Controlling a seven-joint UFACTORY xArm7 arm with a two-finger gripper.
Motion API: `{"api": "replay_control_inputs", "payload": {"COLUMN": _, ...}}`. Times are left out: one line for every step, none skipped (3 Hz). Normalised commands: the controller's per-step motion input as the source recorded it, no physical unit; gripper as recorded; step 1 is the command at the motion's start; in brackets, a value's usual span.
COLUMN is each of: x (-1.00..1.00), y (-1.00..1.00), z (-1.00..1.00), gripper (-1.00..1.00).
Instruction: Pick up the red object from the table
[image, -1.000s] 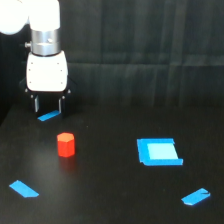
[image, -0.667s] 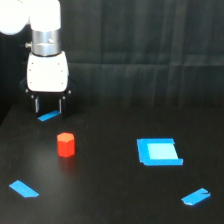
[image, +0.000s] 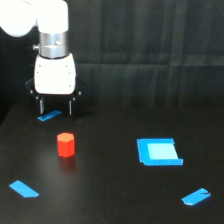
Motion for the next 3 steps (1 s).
{"api": "replay_control_inputs", "payload": {"x": 0.6, "y": -0.68, "z": 0.18, "gripper": 1.0}}
{"api": "replay_control_inputs", "payload": {"x": 0.48, "y": -0.78, "z": 0.22, "gripper": 0.98}}
{"api": "replay_control_inputs", "payload": {"x": 0.26, "y": -0.77, "z": 0.25, "gripper": 1.0}}
